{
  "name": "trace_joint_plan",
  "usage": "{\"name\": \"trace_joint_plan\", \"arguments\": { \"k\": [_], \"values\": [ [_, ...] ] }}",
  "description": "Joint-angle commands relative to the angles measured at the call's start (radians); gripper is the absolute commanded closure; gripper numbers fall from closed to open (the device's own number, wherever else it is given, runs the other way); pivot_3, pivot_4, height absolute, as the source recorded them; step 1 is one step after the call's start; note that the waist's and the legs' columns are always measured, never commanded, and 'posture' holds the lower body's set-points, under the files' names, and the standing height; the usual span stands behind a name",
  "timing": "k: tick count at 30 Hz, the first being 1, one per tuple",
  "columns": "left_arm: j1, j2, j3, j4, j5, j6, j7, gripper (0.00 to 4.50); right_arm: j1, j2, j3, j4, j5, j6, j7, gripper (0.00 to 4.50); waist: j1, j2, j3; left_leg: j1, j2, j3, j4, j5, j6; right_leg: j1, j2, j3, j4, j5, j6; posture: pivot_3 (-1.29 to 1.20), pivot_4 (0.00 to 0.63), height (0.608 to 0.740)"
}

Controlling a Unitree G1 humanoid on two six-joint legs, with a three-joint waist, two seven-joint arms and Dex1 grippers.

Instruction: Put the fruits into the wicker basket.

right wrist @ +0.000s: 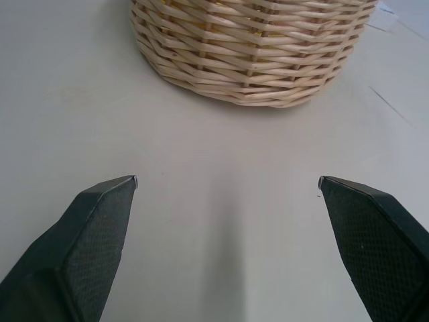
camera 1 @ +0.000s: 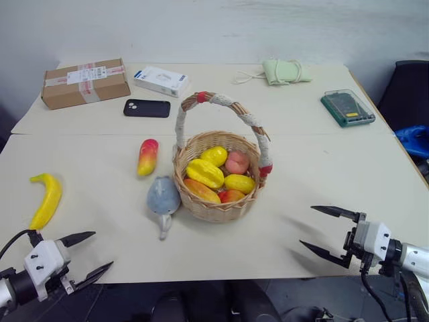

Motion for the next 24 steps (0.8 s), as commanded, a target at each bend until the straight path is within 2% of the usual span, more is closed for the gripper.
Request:
{"name": "trace_joint_plan", "arguments": {
  "k": [1,6,10,14,19,24],
  "values": [
    [-0.005,0.001,0.019,-0.032,-0.03,0.013,0.005,0.0,0.015,0.013,0.004,-0.02,0.0,-0.01,-0.005,0.02,0.001,0.0,0.0,0.0,0.0,0.0,0.0,0.0,0.0,0.0,0.0,0.0,0.0,0.0,0.0,0.0,0.15,0.74],
    [-0.058,0.026,0.023,-0.032,-0.112,0.123,-0.006,0.0,0.0,0.047,0.006,-0.053,0.018,0.007,-0.052,0.02,-0.001,0.0,0.0,0.001,0.0,0.0,0.0,0.0,0.0,0.001,0.0,0.0,0.0,0.0,0.0,0.0,0.15,0.74],
    [-0.113,0.097,0.029,-0.059,-0.207,0.311,-0.018,0.0,0.007,0.088,0.005,-0.115,0.05,-0.012,-0.072,0.02,-0.001,-0.001,-0.001,0.002,0.001,0.0,0.0,0.0,-0.001,0.001,0.001,0.0,0.002,0.0,-0.001,0.0,0.15,0.74],
    [-0.272,0.203,-0.004,-0.117,-0.338,0.537,-0.002,0.0,-0.006,0.094,-0.006,-0.281,0.152,0.101,-0.13,0.02,0.003,0.0,0.0,0.003,0.001,0.0,-0.001,0.002,-0.004,0.001,0.001,0.0,0.003,0.0,-0.001,0.0,0.15,0.74],
    [-0.545,0.198,-0.196,-0.116,-0.35,0.655,0.019,0.0,-0.077,0.107,0.025,-0.416,0.152,0.178,-0.216,0.02,0.003,0.0,0.0,0.005,-0.001,0.0,-0.001,0.003,-0.005,0.003,0.001,0.0,0.005,0.0,-0.001,0.0,0.15,0.74],
    [-0.746,0.117,-0.424,0.006,-0.187,0.604,0.037,0.0,-0.101,0.108,0.045,-0.449,0.126,0.221,-0.241,0.02,0.002,0.0,0.0,0.003,-0.002,0.001,-0.001,0.003,-0.008,0.0,0.005,0.001,0.004,-0.001,0.0,0.0,0.15,0.74]
  ]
}}
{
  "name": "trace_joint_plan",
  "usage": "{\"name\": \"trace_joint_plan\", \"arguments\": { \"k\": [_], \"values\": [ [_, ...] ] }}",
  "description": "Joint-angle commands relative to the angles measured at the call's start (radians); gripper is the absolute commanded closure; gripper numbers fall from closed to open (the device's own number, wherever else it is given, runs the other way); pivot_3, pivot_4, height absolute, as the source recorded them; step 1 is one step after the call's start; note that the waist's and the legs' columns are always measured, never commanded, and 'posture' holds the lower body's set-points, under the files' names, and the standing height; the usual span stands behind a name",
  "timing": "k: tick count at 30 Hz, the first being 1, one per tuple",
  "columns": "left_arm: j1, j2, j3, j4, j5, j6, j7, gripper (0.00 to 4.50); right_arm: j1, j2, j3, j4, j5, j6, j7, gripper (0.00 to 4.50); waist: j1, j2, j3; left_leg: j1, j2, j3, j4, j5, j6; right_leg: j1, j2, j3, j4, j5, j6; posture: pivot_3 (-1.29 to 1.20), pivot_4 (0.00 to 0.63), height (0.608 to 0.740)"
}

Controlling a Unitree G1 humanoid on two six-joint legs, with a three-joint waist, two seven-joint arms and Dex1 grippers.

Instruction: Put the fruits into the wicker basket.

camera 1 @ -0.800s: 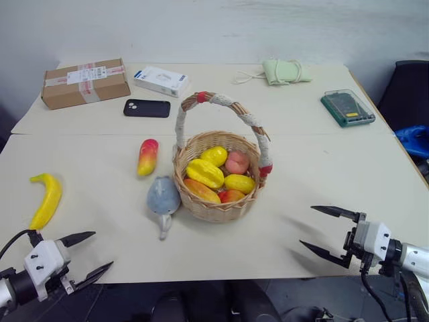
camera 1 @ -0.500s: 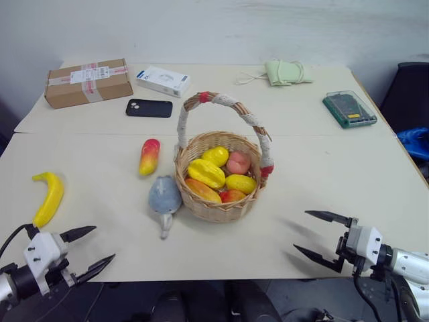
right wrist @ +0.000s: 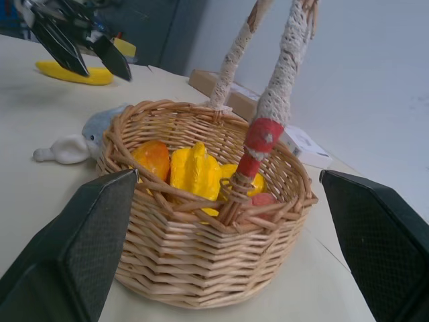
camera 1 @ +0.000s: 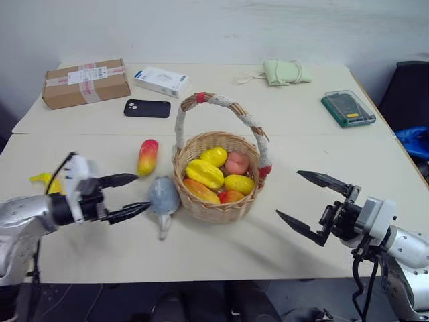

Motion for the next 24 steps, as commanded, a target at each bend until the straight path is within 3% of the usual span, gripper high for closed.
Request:
{"name": "trace_joint_plan", "arguments": {
  "k": [1,3,6,13,15,19,24],
  "values": [
    [-0.08,-0.043,-0.108,0.089,0.123,-0.058,0.025,0.0,-0.008,0.001,-0.008,-0.044,-0.012,0.016,-0.025,0.02,0.0,0.0,0.0,-0.001,0.0,0.0,0.0,0.0,0.0,-0.001,0.0,0.0,0.0,0.0,0.0,0.0,0.15,0.74],
    [-0.113,-0.072,-0.13,0.133,0.158,-0.074,0.046,0.0,-0.009,0.0,-0.008,-0.047,-0.02,0.023,-0.033,0.02,-0.003,0.0,0.0,-0.001,0.001,0.001,0.001,0.0,-0.001,-0.002,0.001,0.001,0.001,0.0,0.0,0.0,0.15,0.74],
    [-0.108,-0.093,-0.151,0.145,0.192,-0.112,0.034,0.6,-0.009,0.002,-0.012,-0.05,-0.027,0.035,-0.048,0.0,-0.001,0.0,0.0,-0.001,0.001,0.001,0.002,0.001,-0.001,-0.002,0.001,0.001,0.001,0.0,0.0,0.0,0.15,0.74],
    [-0.005,-0.06,-0.13,0.131,0.195,-0.156,-0.043,2.67,-0.021,0.012,0.001,-0.01,-0.023,0.029,-0.029,0.0,-0.003,0.0,0.0,0.0,0.005,0.001,0.004,0.001,0.0,0.0,0.0,0.002,0.003,0.0,0.0,0.0,0.15,0.74],
    [0.046,-0.073,-0.044,0.096,0.122,-0.156,-0.048,3.19,-0.034,0.025,0.009,0.007,-0.004,0.019,-0.009,0.0,-0.006,0.0,0.0,0.001,0.005,0.001,0.003,0.001,0.0,0.0,0.0,0.002,0.003,0.0,0.0,0.0,0.15,0.74],
    [0.124,-0.109,0.252,0.025,-0.119,-0.015,0.052,4.04,-0.041,0.039,0.014,0.017,0.008,-0.004,0.035,0.0,-0.005,-0.001,0.001,0.0,0.008,0.001,0.002,0.001,-0.001,-0.002,0.001,0.001,0.003,-0.001,-0.001,0.0,0.15,0.74],
    [0.362,-0.107,0.76,0.096,-0.363,0.162,0.127,4.15,-0.063,0.096,0.037,0.027,0.014,-0.064,0.056,0.0,-0.025,-0.002,0.001,0.0,0.009,0.0,0.001,0.001,-0.001,-0.002,0.001,0.0,0.003,-0.001,-0.001,0.0,0.15,0.74]
  ]
}}
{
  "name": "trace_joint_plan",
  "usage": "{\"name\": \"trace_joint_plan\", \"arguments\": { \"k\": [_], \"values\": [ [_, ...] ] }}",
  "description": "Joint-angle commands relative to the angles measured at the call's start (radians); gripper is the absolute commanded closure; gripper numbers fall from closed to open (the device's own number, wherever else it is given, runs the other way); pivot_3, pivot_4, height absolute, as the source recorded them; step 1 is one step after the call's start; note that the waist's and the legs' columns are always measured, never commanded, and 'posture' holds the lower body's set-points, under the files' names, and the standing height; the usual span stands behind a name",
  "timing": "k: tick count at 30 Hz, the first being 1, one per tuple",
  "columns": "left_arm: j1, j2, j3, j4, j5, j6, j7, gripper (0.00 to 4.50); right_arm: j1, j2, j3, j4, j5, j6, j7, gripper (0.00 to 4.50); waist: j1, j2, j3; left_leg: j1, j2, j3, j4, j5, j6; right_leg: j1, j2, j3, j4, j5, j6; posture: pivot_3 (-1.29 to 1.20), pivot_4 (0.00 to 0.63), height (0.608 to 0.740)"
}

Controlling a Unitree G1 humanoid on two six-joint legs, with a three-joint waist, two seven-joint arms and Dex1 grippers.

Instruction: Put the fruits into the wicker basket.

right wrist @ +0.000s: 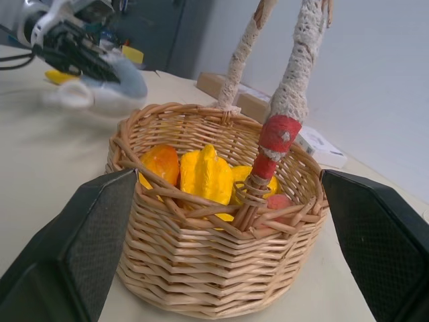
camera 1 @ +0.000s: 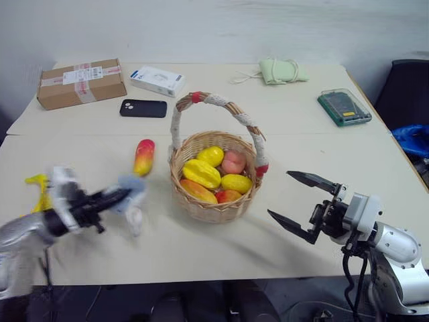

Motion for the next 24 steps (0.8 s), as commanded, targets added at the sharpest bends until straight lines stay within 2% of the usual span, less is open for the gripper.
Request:
{"name": "trace_joint_plan", "arguments": {
  "k": [1,4,6,10,16,20,24],
  "values": [
    [0.095,-0.002,0.359,0.117,-0.137,0.063,0.095,4.15,-0.04,0.057,0.002,-0.011,0.021,-0.085,0.002,0.0,-0.01,0.0,0.0,0.0,0.0,0.0,0.0,0.0,0.0,0.0,0.0,0.0,0.0,0.0,0.0,0.0,0.15,0.74],
    [0.101,0.029,0.52,0.31,-0.097,0.017,0.231,4.15,-0.09,0.09,0.028,-0.041,0.028,-0.084,-0.01,0.0,-0.011,0.0,0.0,0.001,0.0,0.0,0.0,0.0,0.0,0.001,0.0,-0.001,0.001,0.0,0.0,0.0,0.15,0.74],
    [0.09,0.048,0.557,0.378,-0.081,0.008,0.286,4.15,-0.101,0.093,0.042,-0.054,0.029,-0.082,-0.001,0.0,-0.006,-0.003,-0.001,0.003,-0.002,-0.001,-0.001,0.0,0.0,0.002,-0.001,-0.001,0.0,-0.001,-0.001,0.0,0.15,0.74],
    [0.037,0.087,0.462,0.533,0.081,-0.06,0.439,4.15,-0.089,0.071,0.113,-0.08,0.066,-0.053,0.075,0.0,0.018,-0.008,-0.005,0.003,-0.004,-0.003,-0.003,-0.001,0.001,0.003,-0.005,-0.004,-0.001,-0.001,-0.002,0.0,0.15,0.74],
    [-0.051,0.113,0.333,0.691,0.188,-0.121,0.445,4.15,-0.102,0.064,0.125,-0.043,0.048,-0.052,0.099,0.0,0.02,-0.018,-0.01,0.003,-0.004,-0.003,-0.003,-0.001,0.001,0.003,-0.006,-0.006,-0.001,-0.001,-0.002,0.0,0.15,0.74],
    [-0.097,0.145,0.291,0.768,0.224,-0.167,0.413,2.92,-0.101,0.05,0.111,-0.01,0.037,-0.056,0.11,0.0,0.017,-0.018,-0.011,0.003,-0.002,-0.004,-0.004,-0.002,0.0,0.003,-0.006,-0.007,-0.001,-0.002,-0.004,0.0,0.15,0.74],
    [-0.104,0.193,0.347,0.817,0.219,-0.188,0.428,1.58,-0.081,0.04,0.096,0.004,0.026,-0.059,0.112,0.0,0.014,-0.017,-0.01,0.003,-0.002,-0.004,-0.006,-0.002,0.0,0.002,-0.006,-0.007,0.0,-0.002,-0.005,0.0,0.15,0.74]
  ]
}}
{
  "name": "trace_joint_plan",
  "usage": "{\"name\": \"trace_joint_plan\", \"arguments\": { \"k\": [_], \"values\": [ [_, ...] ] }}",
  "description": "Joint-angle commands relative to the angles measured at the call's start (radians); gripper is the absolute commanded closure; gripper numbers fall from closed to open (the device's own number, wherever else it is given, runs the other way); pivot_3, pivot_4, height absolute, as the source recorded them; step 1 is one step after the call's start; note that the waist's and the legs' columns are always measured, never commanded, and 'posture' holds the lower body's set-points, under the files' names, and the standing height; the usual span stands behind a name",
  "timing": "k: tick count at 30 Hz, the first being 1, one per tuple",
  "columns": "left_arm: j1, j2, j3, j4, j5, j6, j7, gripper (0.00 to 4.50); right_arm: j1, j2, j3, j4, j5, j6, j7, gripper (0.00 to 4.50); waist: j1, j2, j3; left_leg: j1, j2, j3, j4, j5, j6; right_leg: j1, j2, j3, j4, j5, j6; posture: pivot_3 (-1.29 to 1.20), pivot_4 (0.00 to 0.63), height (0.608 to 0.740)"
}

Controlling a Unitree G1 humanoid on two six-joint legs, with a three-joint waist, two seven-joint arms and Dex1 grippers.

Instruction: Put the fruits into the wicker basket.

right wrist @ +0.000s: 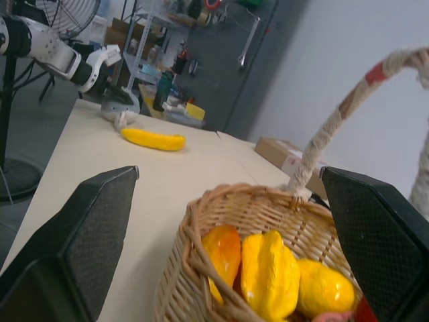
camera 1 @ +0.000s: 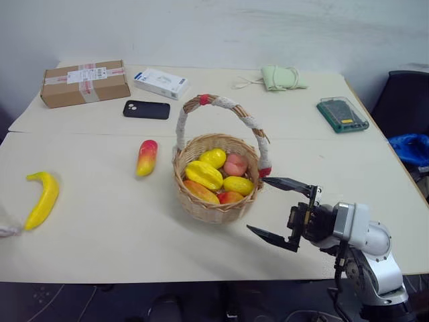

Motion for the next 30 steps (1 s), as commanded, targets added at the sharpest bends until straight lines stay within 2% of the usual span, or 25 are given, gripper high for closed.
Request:
{"name": "trace_joint_plan", "arguments": {
  "k": [1,4,9,12,14,17,20,22,30],
  "values": [
    [0.007,0.064,0.077,0.034,-0.004,-0.037,0.007,1.27,0.015,-0.018,-0.03,-0.008,-0.003,-0.016,0.002,0.0,-0.002,0.0,0.0,0.0,0.001,0.0,0.0,0.0,-0.001,-0.001,0.001,0.0,0.0,0.0,-0.001,0.0,0.15,0.74],
    [0.04,0.1,0.117,0.05,-0.006,-0.062,-0.037,0.33,0.03,-0.028,-0.039,-0.002,-0.007,-0.018,0.002,0.0,-0.002,0.001,0.001,0.0,0.004,0.0,0.0,-0.002,-0.003,-0.001,0.004,-0.001,0.0,-0.002,-0.003,0.0,0.15,0.74],
    [0.055,0.174,0.154,0.064,-0.029,-0.064,-0.165,0.33,0.042,-0.041,-0.046,0.013,-0.001,0.006,-0.006,0.0,-0.001,0.002,0.002,0.0,0.004,0.0,0.001,-0.002,-0.004,-0.001,0.004,-0.003,0.0,-0.003,-0.005,0.0,0.15,0.74],
    [0.029,0.256,0.136,0.047,-0.041,-0.011,-0.268,0.33,0.028,-0.041,-0.051,0.026,0.002,0.011,-0.007,0.0,0.002,0.002,0.001,0.0,0.004,0.0,0.001,-0.002,-0.004,-0.001,0.004,-0.004,0.001,-0.003,-0.005,0.0,0.15,0.74],
    [0.018,0.305,0.079,-0.01,-0.037,0.033,-0.355,0.33,0.015,-0.043,-0.057,0.028,0.007,0.018,-0.008,0.0,0.003,0.001,0.001,0.0,0.004,-0.002,0.001,-0.002,-0.004,0.0,0.004,-0.006,0.001,-0.003,-0.006,0.0,0.15,0.74],
    [0.046,0.373,-0.068,-0.095,-0.002,0.14,-0.476,0.33,0.005,-0.064,-0.061,0.003,0.028,0.055,0.0,0.0,0.004,0.002,0.002,-0.001,0.004,-0.002,0.001,-0.002,-0.004,0.0,0.001,-0.009,0.001,-0.004,-0.007,0.0,0.15,0.74],
    [0.032,0.408,-0.194,-0.136,0.029,0.213,-0.508,0.33,0.007,-0.093,-0.068,-0.04,0.061,0.101,0.008,0.0,0.002,0.005,0.003,-0.001,0.004,-0.002,0.0,-0.003,-0.005,0.0,0.002,-0.009,0.0,-0.004,-0.007,0.0,0.15,0.74],
    [-0.007,0.415,-0.278,-0.147,0.032,0.285,-0.514,0.33,0.001,-0.103,-0.071,-0.049,0.064,0.113,0.007,0.0,-0.003,0.011,0.007,-0.002,0.004,0.0,0.0,-0.003,-0.005,-0.002,0.003,-0.008,0.0,-0.004,-0.007,0.0,0.15,0.74],
    [-0.158,0.361,-0.568,-0.095,0.209,0.269,-0.441,0.33,-0.013,-0.083,-0.076,-0.046,0.038,0.112,-0.035,0.0,-0.005,0.011,0.007,-0.008,0.008,0.002,0.002,-0.003,-0.012,-0.01,0.013,-0.007,0.002,-0.006,-0.01,0.0,0.15,0.74]
  ]
}}
